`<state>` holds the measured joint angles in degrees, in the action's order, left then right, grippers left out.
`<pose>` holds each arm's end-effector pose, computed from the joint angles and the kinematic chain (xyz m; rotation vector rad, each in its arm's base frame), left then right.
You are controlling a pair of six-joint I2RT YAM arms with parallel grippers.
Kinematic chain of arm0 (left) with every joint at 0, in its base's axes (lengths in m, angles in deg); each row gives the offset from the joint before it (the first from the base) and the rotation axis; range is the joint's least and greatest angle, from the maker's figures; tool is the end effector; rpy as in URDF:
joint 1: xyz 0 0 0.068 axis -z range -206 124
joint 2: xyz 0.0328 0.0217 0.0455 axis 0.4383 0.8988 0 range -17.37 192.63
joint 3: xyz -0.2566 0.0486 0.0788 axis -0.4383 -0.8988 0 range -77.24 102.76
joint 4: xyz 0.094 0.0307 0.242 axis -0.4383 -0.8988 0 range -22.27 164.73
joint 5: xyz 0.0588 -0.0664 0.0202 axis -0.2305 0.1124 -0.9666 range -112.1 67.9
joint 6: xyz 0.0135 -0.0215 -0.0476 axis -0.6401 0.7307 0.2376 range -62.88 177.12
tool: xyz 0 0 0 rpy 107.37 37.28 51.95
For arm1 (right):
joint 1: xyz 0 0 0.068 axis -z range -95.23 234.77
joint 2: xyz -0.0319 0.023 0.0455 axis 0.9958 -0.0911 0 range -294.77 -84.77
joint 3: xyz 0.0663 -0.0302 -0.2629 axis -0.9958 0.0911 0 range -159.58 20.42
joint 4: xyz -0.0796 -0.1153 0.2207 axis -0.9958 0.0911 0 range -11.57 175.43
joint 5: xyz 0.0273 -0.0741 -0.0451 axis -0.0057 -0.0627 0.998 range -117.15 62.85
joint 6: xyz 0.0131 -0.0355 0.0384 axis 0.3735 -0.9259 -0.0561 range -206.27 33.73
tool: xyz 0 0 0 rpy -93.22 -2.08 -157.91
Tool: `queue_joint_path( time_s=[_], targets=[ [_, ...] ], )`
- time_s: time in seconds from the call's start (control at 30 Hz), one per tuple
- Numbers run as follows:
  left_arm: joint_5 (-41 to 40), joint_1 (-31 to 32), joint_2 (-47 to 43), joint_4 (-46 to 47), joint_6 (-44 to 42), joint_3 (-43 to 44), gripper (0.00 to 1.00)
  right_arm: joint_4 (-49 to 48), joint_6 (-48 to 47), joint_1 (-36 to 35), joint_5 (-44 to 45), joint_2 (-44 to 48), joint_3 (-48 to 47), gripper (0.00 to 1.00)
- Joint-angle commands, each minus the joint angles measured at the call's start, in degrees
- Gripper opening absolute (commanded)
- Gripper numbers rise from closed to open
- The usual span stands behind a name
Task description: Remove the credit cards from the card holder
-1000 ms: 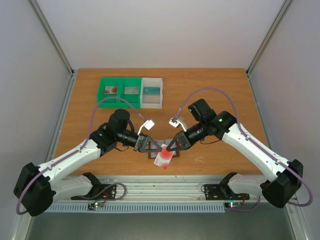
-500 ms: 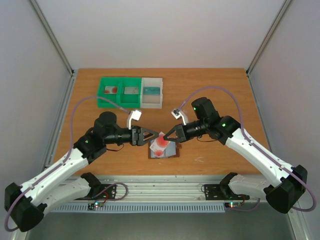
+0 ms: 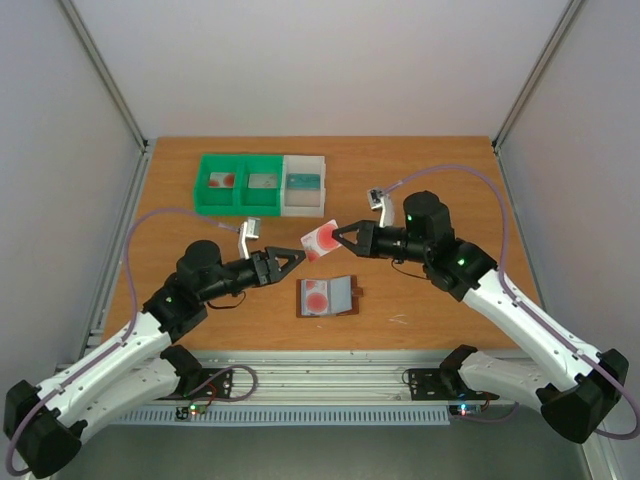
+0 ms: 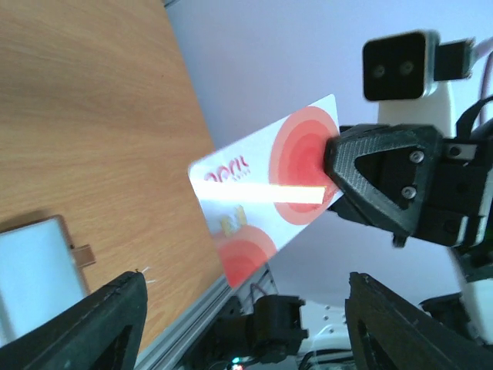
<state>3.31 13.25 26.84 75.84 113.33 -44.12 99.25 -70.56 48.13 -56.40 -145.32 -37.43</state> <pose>0.1354 -0.1304 0.2910 0.0788 2.0198 -1.5347 0.1775 0.1536 0.3498 -0.7220 1.9654 1.0800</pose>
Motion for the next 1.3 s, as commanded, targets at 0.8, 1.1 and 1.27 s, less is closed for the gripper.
queue_joint_path(
  time_s=[0.8,1.1,1.27],
  targets=[
    [-7.61,0.22,10.71,42.99,18.48,-8.96,0.34,-28.12,22.14,0.00,8.22,1.91,10.35,0.01],
    [-7.80,0.22,12.09,44.84,19.37,-8.69,0.04,-28.53,23.02,-0.01,8.06,1.15,11.65,0.01],
    [-7.95,0.21,11.70,44.14,18.56,-8.85,0.00,-27.37,22.70,-0.01,7.93,0.61,11.61,0.01]
  ],
)
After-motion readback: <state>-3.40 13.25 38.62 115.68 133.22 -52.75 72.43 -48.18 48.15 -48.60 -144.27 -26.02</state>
